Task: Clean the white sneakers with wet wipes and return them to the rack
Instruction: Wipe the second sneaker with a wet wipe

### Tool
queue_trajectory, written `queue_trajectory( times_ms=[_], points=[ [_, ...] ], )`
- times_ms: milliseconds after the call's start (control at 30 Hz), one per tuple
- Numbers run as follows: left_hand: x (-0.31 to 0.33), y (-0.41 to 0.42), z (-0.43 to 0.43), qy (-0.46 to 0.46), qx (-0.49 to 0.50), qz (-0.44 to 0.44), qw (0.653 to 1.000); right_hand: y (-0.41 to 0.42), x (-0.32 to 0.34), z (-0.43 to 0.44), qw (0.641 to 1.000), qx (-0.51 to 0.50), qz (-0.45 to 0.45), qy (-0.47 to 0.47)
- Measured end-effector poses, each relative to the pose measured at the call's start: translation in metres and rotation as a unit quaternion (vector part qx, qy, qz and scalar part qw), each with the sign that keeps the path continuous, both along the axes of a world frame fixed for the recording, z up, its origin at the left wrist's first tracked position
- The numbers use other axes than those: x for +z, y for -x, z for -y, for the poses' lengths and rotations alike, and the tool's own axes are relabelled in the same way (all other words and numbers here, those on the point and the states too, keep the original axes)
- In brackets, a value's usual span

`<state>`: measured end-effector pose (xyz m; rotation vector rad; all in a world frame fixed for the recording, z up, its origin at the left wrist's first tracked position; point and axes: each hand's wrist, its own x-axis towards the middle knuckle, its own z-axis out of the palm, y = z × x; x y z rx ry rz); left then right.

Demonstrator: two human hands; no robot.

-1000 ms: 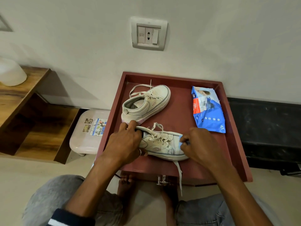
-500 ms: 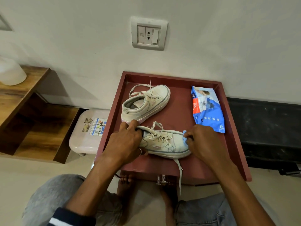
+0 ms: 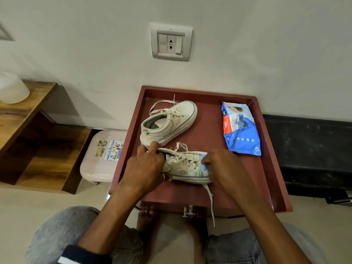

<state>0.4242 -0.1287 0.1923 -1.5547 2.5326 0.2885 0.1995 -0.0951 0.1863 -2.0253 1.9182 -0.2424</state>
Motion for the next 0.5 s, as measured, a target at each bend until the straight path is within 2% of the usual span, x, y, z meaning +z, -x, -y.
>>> queue_trajectory(
  times_ms=[67, 133, 233, 400, 500],
  points=[
    [0.001, 0.000, 0.000, 0.001, -0.005, 0.003, 1.000, -0.004, 0.009, -0.008, 1.000, 0.018, 0.002, -0.025],
    [0.001, -0.001, 0.000, 0.003, -0.011, 0.001, 1.000, 0.008, 0.016, -0.012, 0.999, -0.024, -0.002, -0.035],
    [0.001, -0.001, 0.001, 0.004, -0.015, -0.009, 1.000, 0.029, 0.003, -0.005, 0.996, -0.092, -0.004, 0.022],
    [-0.001, -0.002, 0.000, 0.013, -0.020, -0.014, 1.000, -0.007, -0.010, 0.002, 0.998, -0.022, -0.043, 0.032],
    [-0.002, -0.004, 0.001, 0.009, -0.021, -0.030, 0.999, -0.004, 0.008, -0.005, 1.000, -0.003, 0.003, -0.024]
  ],
)
